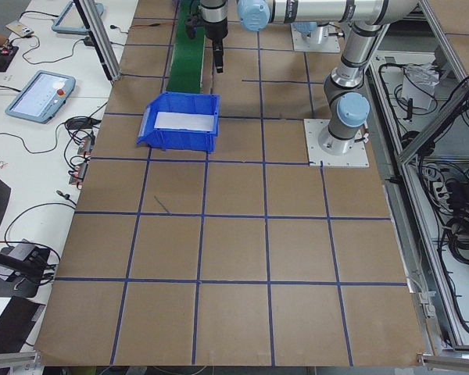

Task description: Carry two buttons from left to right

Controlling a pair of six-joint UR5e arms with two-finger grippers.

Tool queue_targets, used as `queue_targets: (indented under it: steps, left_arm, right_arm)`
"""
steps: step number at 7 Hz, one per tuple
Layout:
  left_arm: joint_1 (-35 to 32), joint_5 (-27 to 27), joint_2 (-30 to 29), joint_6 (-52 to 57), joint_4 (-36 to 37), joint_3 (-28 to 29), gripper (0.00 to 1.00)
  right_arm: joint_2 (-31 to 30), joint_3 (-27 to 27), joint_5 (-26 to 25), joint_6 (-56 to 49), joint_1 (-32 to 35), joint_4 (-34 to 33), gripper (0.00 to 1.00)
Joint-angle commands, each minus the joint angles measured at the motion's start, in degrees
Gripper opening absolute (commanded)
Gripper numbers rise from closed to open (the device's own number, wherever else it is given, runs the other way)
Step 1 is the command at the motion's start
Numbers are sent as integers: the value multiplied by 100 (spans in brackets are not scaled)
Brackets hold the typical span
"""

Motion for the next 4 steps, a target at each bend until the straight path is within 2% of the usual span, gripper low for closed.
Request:
queue_targets:
  steps: [1, 3, 4]
  left_arm:
    - [5, -4, -2, 3, 4, -3, 100]
    - [-3, -4, -2, 3, 4, -3, 100]
    - [5, -4, -2, 3, 4, -3, 100]
  right_arm:
    - [-750, 49, 18, 1792, 544, 905, 100]
    - [-1295, 49, -26, 4118, 1571, 1468, 100]
    - [-1341, 40, 0, 5548, 2081, 1480, 100]
